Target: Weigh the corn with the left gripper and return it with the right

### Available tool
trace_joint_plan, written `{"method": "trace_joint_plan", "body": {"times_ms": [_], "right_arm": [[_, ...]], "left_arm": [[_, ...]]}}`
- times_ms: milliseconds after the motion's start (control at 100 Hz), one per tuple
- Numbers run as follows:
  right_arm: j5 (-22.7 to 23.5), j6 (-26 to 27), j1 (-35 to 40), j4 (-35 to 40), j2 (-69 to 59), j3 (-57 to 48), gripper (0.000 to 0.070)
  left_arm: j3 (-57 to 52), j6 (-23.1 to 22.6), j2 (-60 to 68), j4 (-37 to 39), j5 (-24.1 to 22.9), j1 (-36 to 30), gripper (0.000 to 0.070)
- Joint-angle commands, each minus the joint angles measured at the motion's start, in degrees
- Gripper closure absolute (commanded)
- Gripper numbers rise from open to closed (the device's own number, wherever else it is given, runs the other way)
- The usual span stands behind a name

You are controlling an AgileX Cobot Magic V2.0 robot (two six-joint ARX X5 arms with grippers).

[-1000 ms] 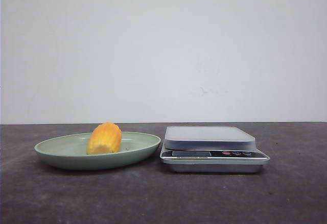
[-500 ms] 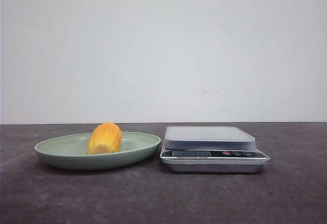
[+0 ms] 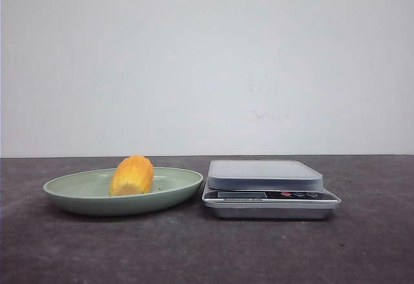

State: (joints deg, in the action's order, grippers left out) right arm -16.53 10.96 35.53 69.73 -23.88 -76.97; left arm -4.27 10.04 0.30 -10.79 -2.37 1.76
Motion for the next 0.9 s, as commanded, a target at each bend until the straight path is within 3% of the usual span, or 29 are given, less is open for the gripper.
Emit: {"method": "trace_joint_plan", "body": {"times_ms": [0,310,890], "right_arm": [[-0.04,0.63,0.28,-0.66,-0.24,-0.72,0.0693],[-0.04,0.63,0.28,-0.66,-0.24,-0.72,0.0693],[-0.04,0.63,0.28,-0.66,-0.24,-0.72,0.0693]], "left_arm": [[0.94,-0.55,-0.11,0.33,1.2,0.15,0.0689],[3.39,-0.74,-0.11,-0.07,3.52,0.13,0.0688],[3.37,-0.98,-0.11,-0.09,3.5,0.13,0.0689]]}}
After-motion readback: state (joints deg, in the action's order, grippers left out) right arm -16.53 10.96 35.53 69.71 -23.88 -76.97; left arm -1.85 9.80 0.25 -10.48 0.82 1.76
